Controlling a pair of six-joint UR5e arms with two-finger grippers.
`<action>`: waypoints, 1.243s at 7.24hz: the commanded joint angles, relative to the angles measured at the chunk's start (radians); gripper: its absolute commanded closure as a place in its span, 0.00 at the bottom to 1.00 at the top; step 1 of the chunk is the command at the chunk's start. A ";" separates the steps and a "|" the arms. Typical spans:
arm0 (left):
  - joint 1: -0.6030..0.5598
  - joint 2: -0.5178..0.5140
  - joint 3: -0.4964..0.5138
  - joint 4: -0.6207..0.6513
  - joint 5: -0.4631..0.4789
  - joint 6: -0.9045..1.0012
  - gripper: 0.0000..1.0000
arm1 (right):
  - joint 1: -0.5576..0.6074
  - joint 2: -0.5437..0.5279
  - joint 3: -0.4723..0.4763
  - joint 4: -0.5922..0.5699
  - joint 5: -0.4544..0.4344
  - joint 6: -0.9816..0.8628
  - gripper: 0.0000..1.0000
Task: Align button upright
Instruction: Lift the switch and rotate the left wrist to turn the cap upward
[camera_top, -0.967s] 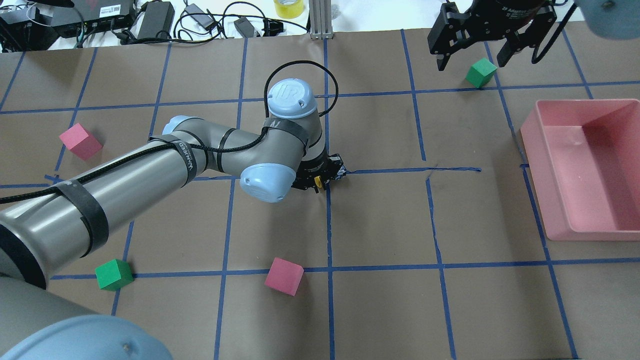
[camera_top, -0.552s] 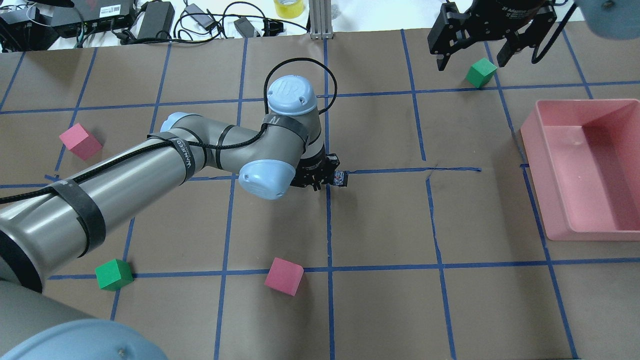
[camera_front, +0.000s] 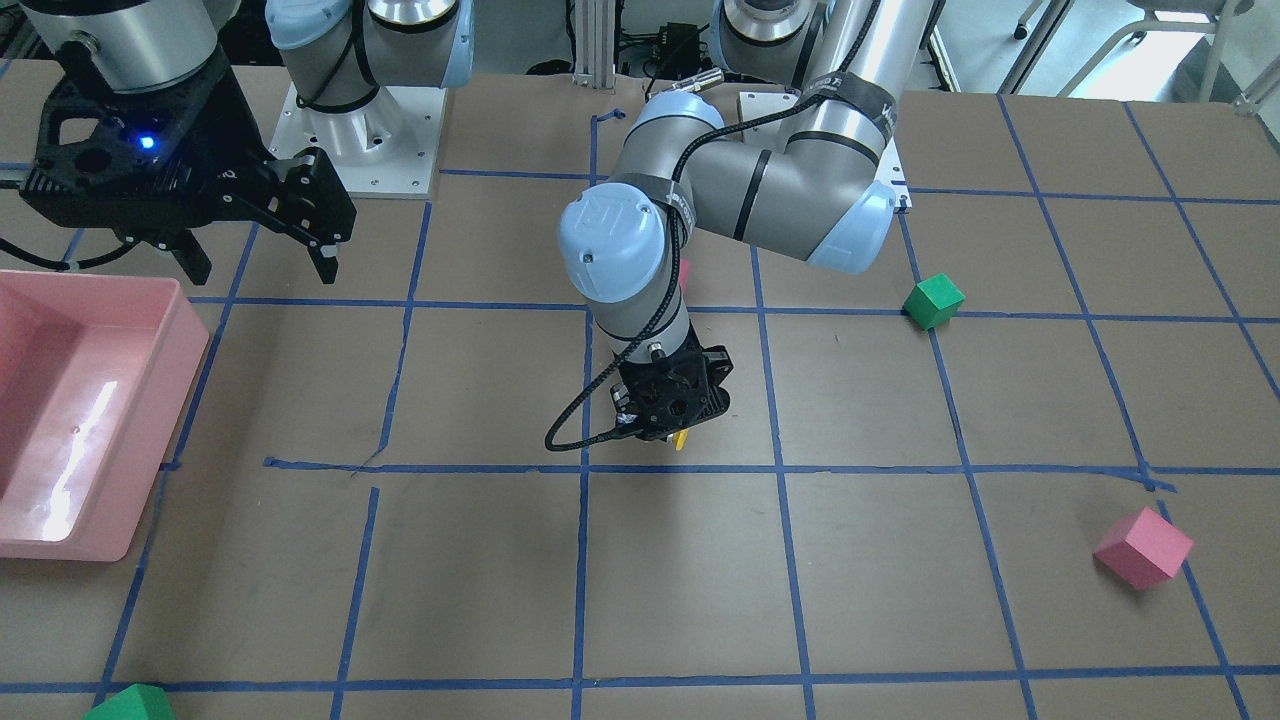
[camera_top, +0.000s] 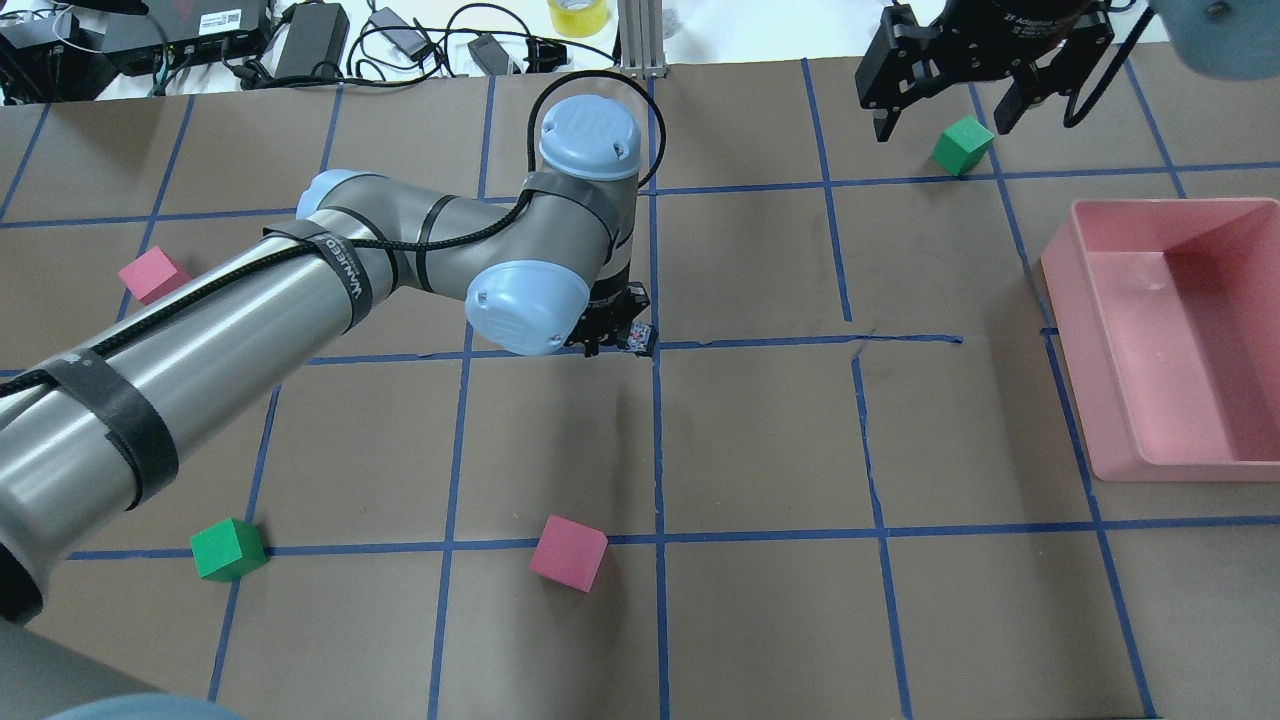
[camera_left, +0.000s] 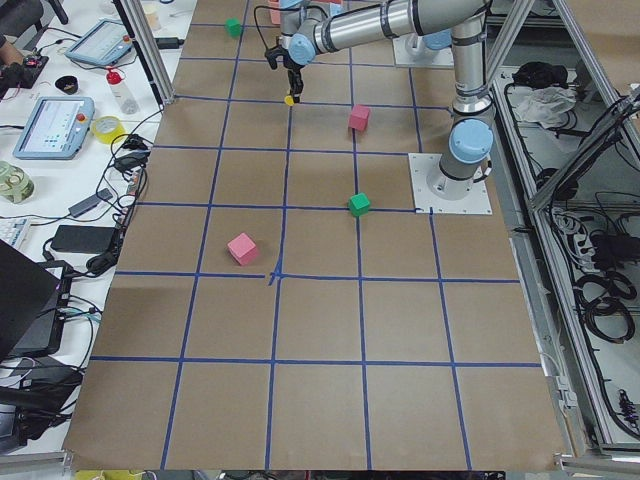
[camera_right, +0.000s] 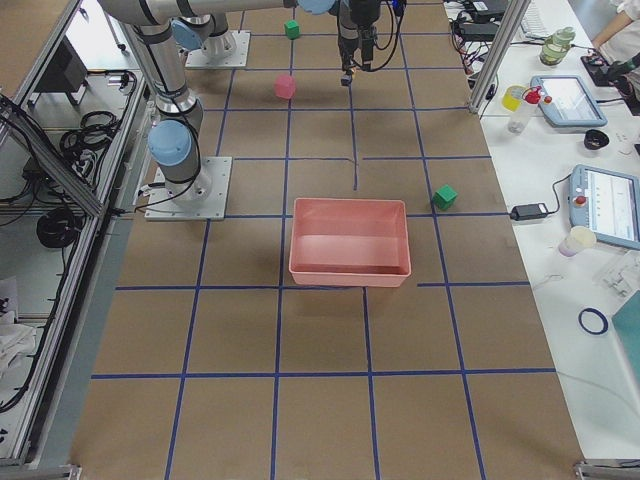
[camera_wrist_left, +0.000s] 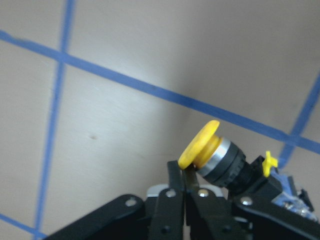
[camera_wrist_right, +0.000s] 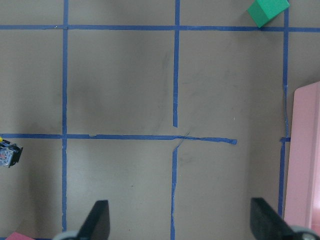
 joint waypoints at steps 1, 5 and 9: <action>-0.052 0.003 -0.001 0.009 0.210 0.031 1.00 | 0.000 0.000 0.000 0.000 0.000 0.000 0.00; -0.134 -0.034 -0.096 0.320 0.436 0.039 1.00 | 0.000 0.000 0.000 0.002 0.000 0.000 0.00; -0.166 -0.097 -0.129 0.334 0.596 0.039 1.00 | -0.003 0.000 0.000 -0.011 0.002 -0.015 0.00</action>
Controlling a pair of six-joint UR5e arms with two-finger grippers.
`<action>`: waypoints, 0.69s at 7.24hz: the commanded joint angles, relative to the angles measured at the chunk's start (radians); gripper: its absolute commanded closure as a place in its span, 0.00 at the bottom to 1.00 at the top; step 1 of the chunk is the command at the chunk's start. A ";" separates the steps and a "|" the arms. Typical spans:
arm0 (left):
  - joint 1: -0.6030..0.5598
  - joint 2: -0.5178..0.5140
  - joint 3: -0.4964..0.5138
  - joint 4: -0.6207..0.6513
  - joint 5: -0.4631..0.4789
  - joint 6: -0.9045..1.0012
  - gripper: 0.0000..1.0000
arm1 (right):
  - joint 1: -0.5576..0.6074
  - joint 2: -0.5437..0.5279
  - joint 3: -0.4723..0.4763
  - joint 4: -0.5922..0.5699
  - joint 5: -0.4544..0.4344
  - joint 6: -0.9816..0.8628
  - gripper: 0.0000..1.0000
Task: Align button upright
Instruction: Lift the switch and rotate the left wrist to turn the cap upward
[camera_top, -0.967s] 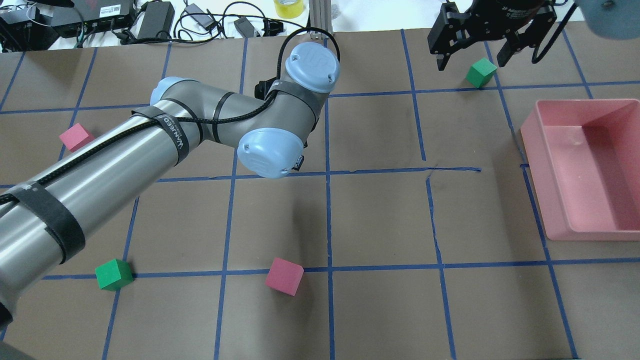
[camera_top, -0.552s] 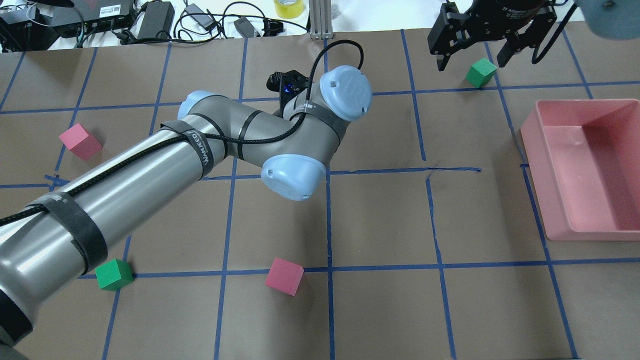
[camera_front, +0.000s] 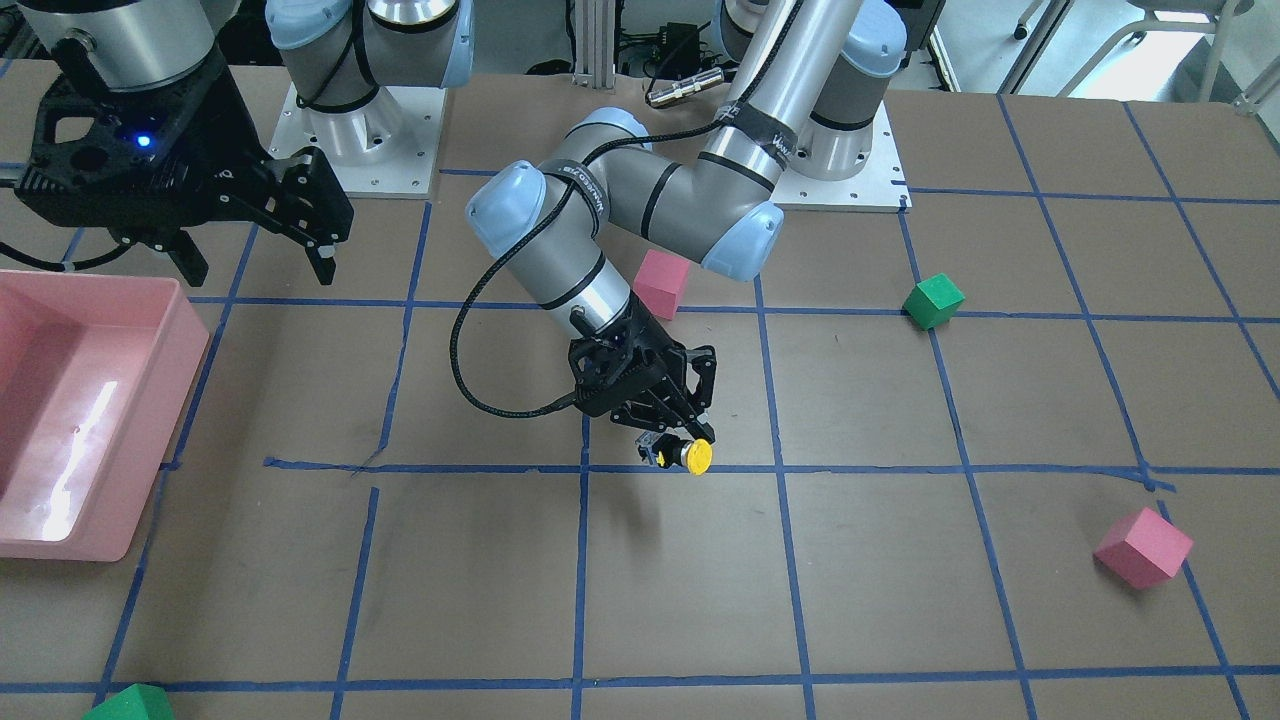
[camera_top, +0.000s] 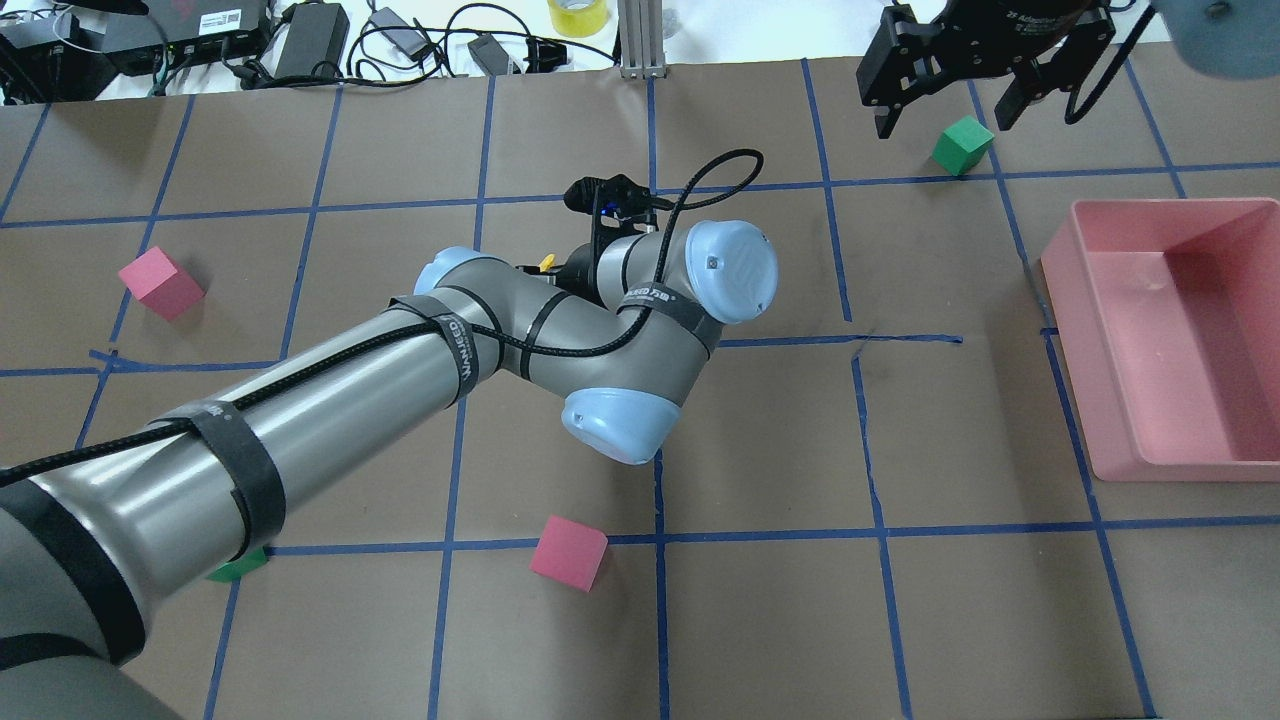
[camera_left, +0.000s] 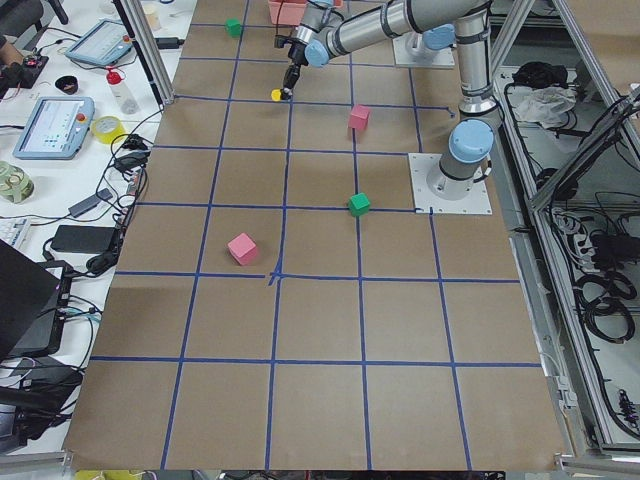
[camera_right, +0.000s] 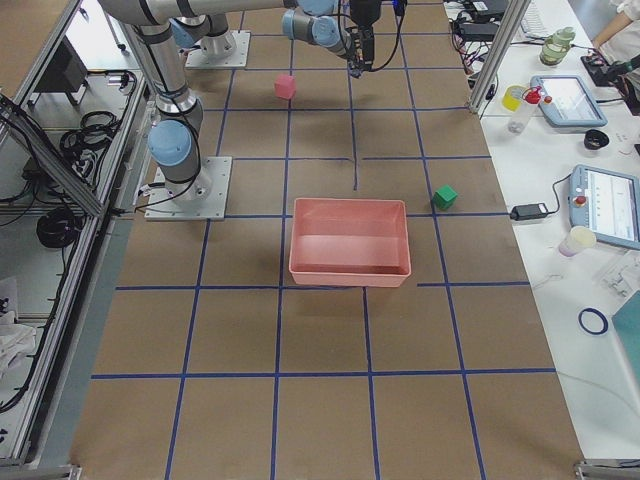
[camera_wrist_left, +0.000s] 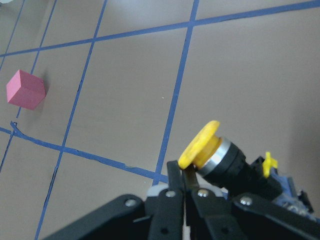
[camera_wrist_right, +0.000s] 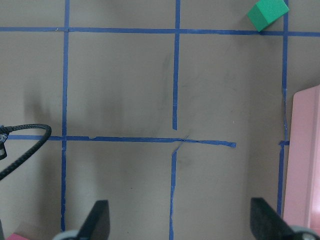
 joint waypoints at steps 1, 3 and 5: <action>-0.025 -0.046 -0.030 -0.004 0.148 0.001 1.00 | -0.001 0.000 0.000 0.000 0.002 -0.002 0.00; -0.051 -0.084 -0.032 -0.006 0.225 -0.008 1.00 | -0.001 0.000 0.000 0.006 0.001 -0.002 0.00; -0.068 -0.115 -0.033 -0.006 0.254 -0.011 1.00 | -0.001 0.000 0.000 0.006 -0.001 -0.003 0.00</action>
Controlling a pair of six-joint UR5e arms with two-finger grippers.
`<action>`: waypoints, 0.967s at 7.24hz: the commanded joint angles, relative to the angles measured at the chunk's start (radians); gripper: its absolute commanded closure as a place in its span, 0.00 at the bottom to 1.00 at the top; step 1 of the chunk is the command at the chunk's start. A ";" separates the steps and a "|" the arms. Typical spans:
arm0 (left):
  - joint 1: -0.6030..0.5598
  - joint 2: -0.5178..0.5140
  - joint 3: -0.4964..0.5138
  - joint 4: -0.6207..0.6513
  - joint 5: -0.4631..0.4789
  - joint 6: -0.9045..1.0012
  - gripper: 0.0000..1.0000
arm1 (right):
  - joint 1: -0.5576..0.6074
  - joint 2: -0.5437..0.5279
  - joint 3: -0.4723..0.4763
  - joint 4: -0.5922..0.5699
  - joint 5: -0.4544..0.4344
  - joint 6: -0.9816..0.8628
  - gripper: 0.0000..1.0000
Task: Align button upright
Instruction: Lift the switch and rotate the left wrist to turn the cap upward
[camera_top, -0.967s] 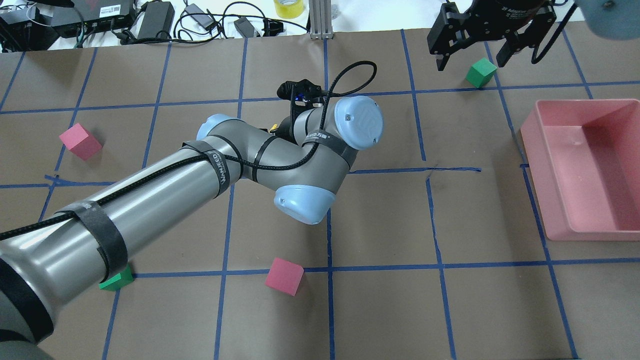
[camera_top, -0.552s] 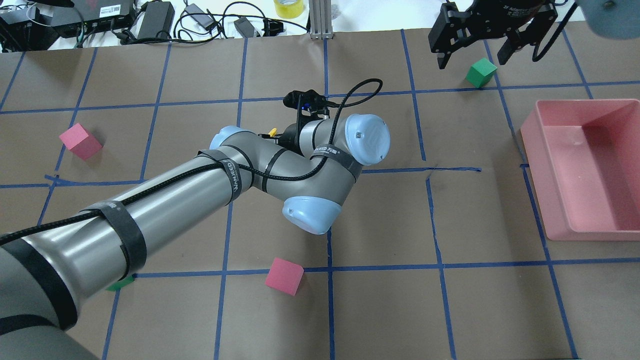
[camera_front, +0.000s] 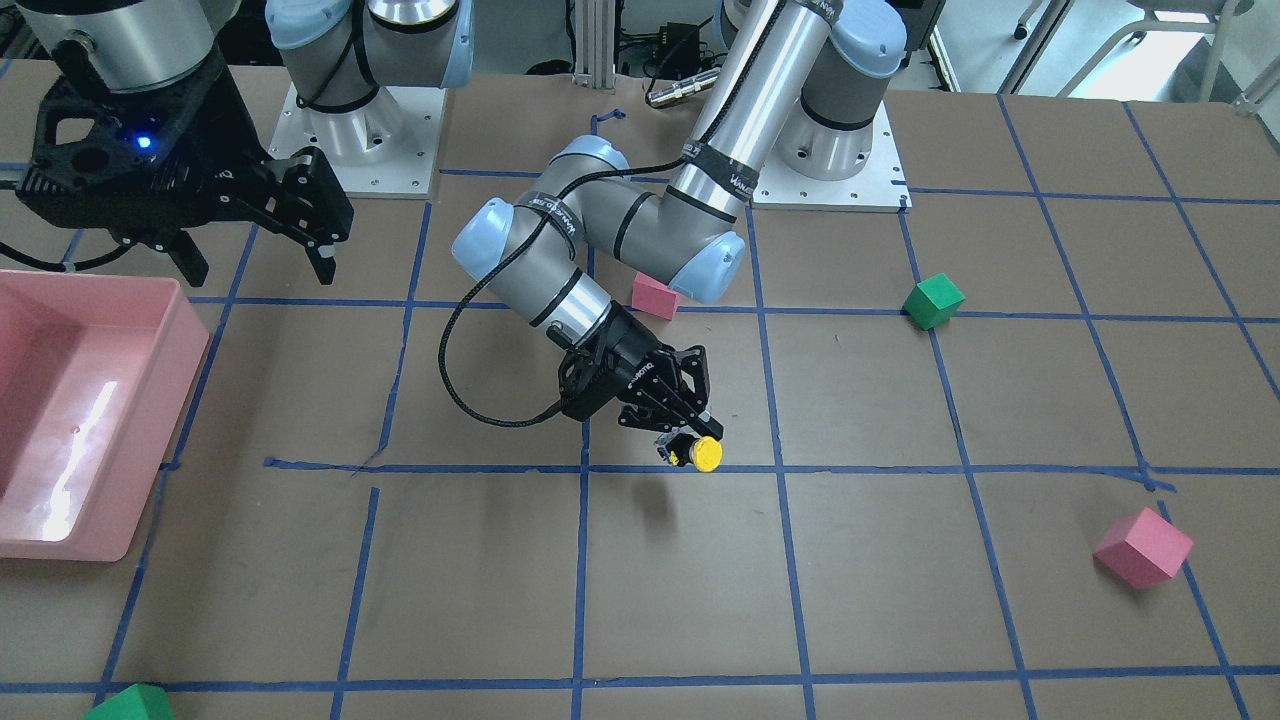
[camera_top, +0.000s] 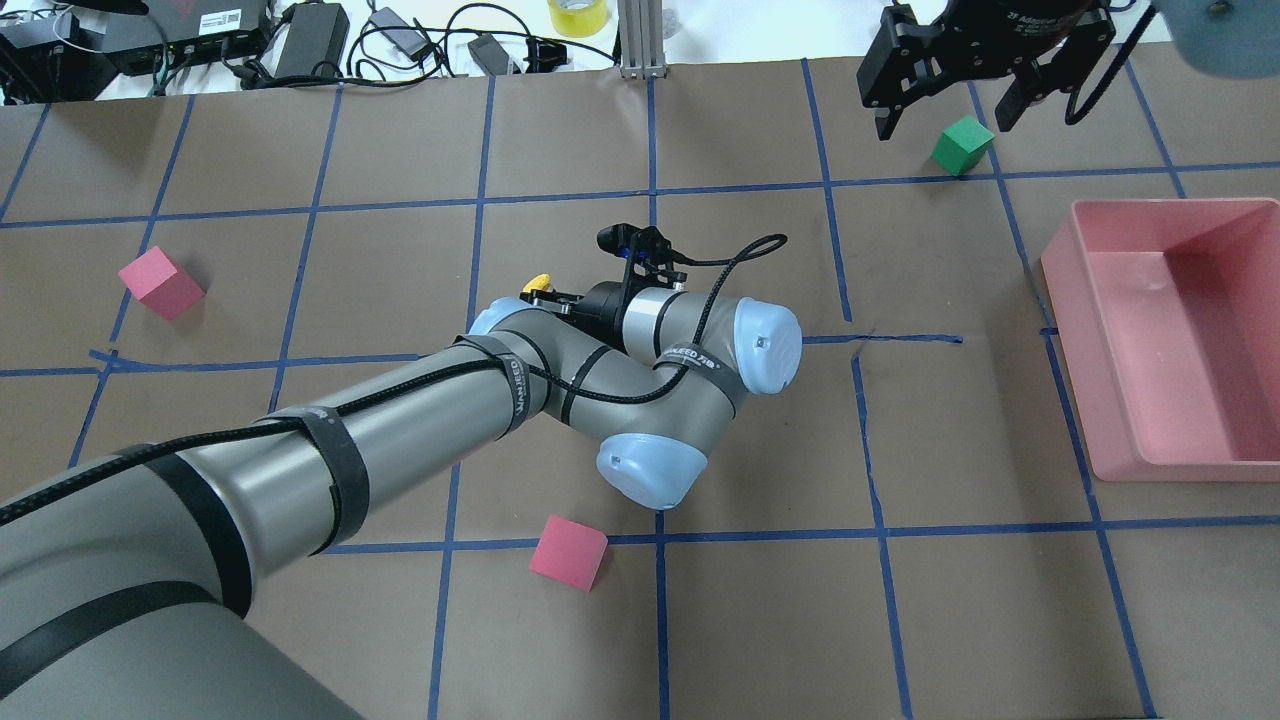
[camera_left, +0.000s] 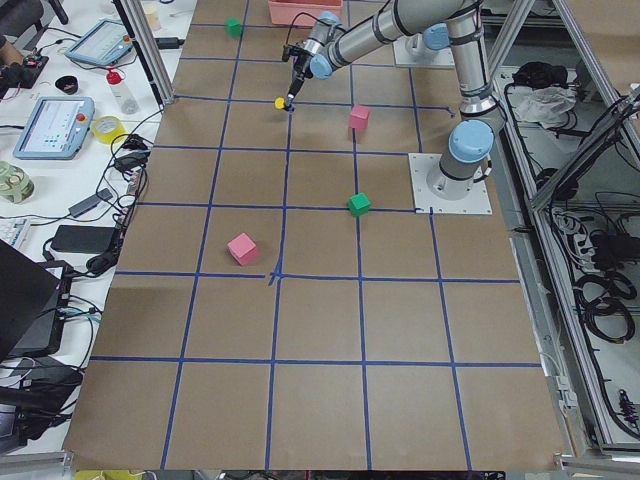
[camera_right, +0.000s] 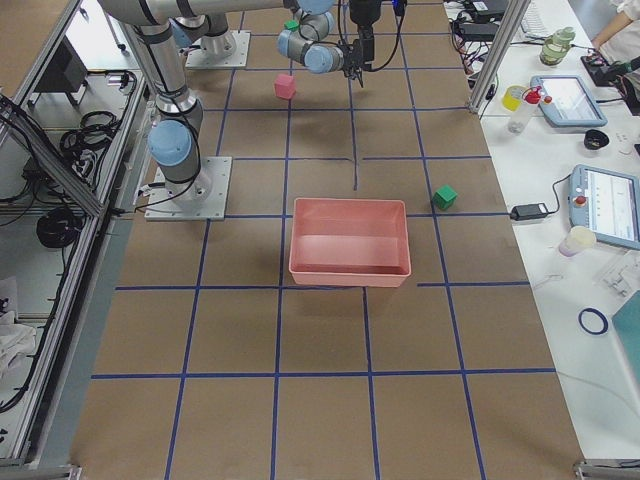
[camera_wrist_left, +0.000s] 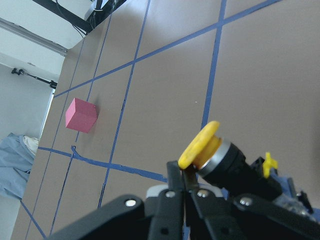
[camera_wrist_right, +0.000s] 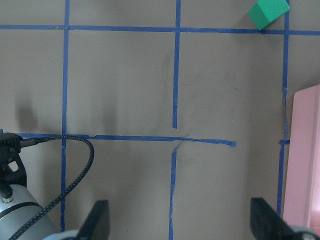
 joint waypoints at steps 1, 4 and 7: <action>-0.029 -0.034 -0.001 0.000 0.041 -0.021 1.00 | 0.000 0.000 0.000 0.000 0.000 -0.001 0.00; -0.050 -0.074 0.001 0.000 0.095 -0.092 1.00 | 0.000 0.000 0.000 -0.004 -0.001 -0.001 0.00; -0.052 -0.092 0.001 0.000 0.154 -0.203 1.00 | 0.000 -0.002 0.000 -0.004 0.005 -0.001 0.00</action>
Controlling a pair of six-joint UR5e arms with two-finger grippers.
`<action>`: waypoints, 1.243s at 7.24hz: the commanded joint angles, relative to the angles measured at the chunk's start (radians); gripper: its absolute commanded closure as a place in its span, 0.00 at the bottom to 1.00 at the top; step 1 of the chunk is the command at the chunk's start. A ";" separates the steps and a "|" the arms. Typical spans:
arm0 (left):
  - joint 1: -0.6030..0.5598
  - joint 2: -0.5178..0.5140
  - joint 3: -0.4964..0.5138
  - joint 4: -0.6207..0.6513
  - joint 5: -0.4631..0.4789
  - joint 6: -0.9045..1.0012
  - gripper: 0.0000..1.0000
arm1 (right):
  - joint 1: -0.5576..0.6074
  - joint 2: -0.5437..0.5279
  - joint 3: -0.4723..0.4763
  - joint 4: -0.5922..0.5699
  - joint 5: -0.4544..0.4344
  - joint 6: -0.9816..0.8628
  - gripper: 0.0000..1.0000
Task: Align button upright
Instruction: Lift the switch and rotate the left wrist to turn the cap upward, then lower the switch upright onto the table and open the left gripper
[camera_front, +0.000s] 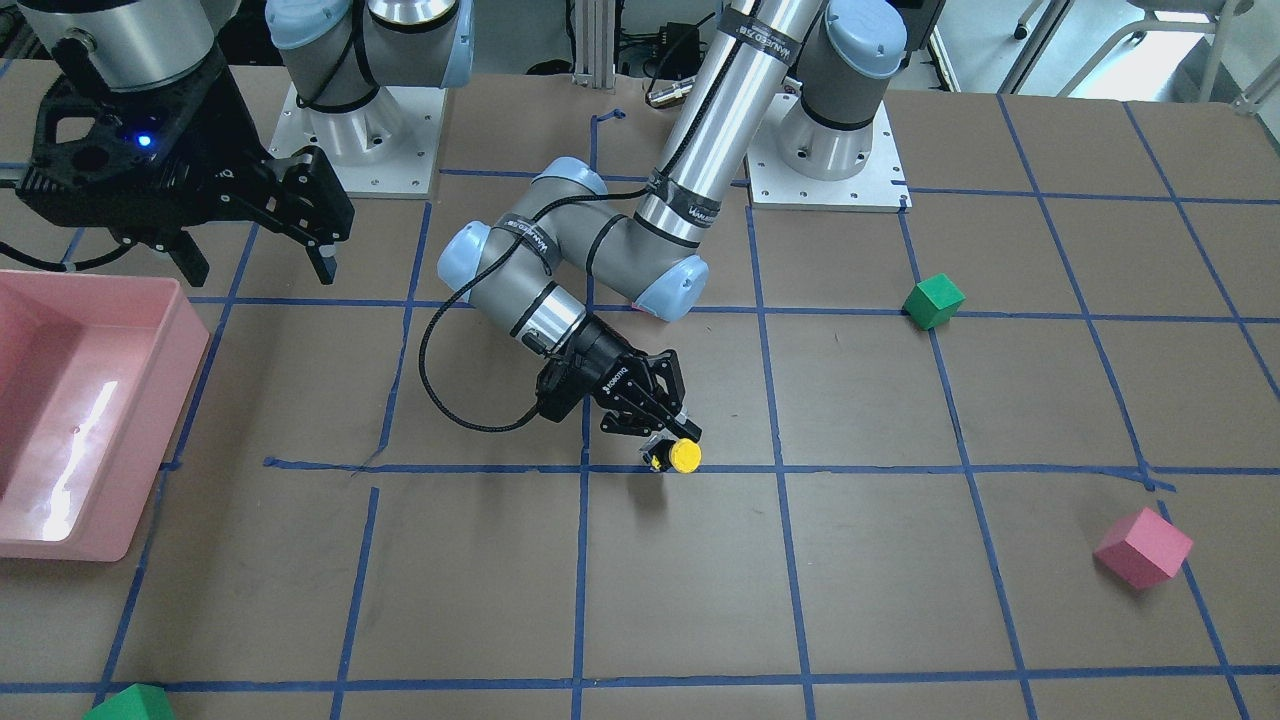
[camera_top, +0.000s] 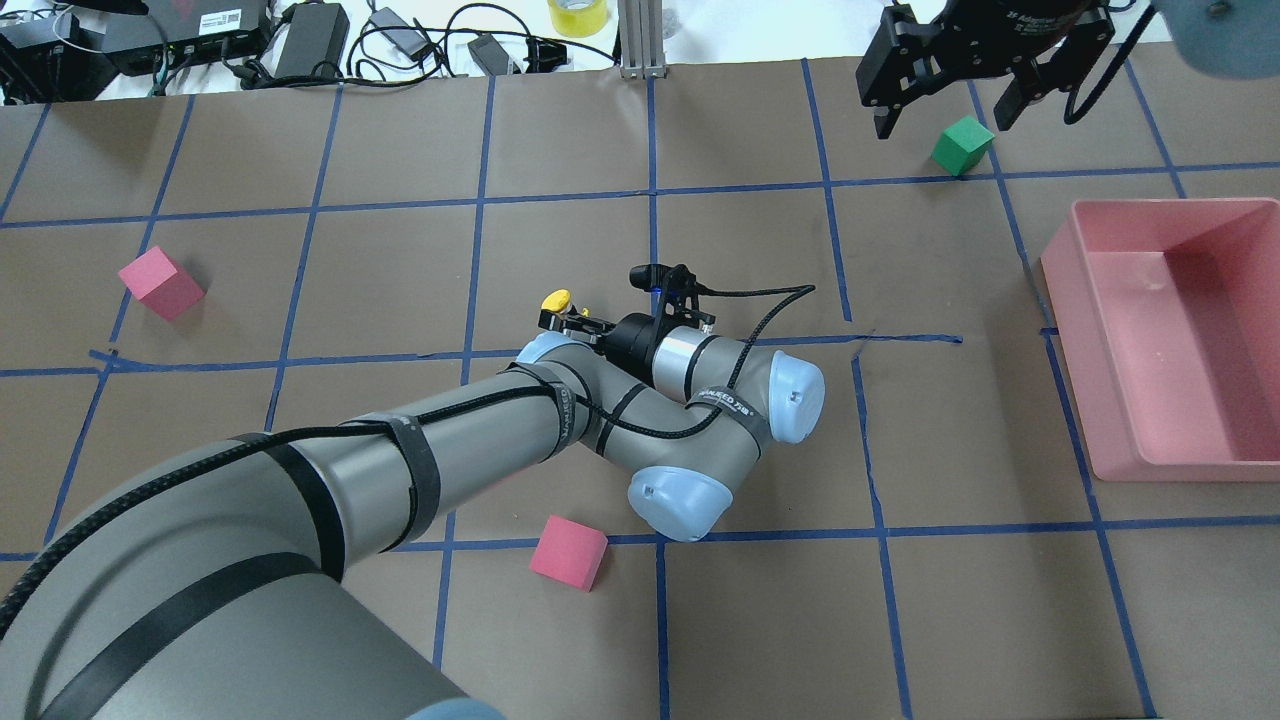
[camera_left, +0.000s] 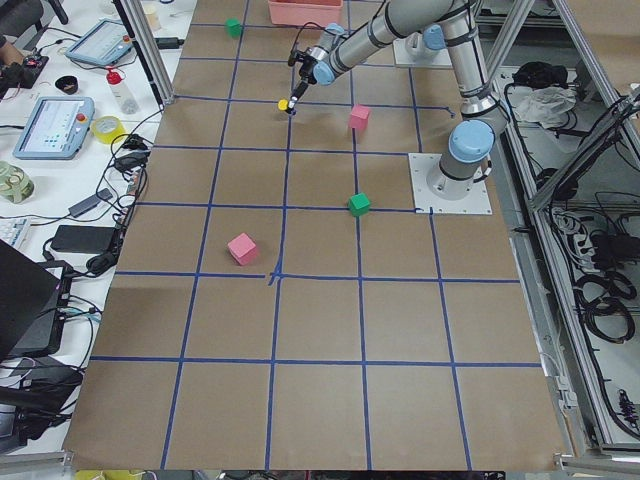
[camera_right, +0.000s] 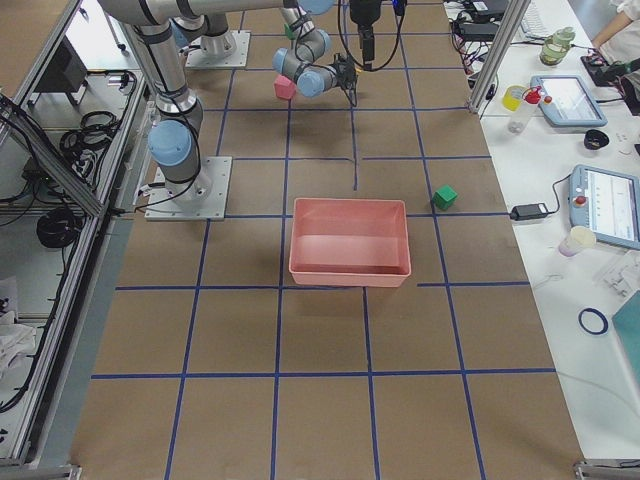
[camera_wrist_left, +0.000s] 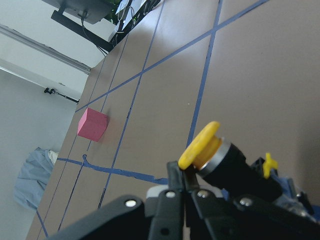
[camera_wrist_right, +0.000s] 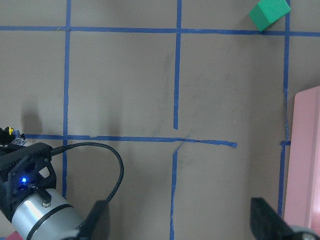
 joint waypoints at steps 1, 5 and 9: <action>-0.001 -0.010 0.004 0.000 0.083 -0.035 1.00 | 0.000 0.001 0.000 0.001 0.001 -0.001 0.00; -0.001 -0.047 0.008 0.000 0.100 -0.085 1.00 | 0.001 0.001 0.000 0.004 0.003 -0.001 0.00; -0.001 -0.084 0.017 -0.005 0.123 -0.102 1.00 | 0.000 0.001 0.000 0.005 0.001 -0.001 0.00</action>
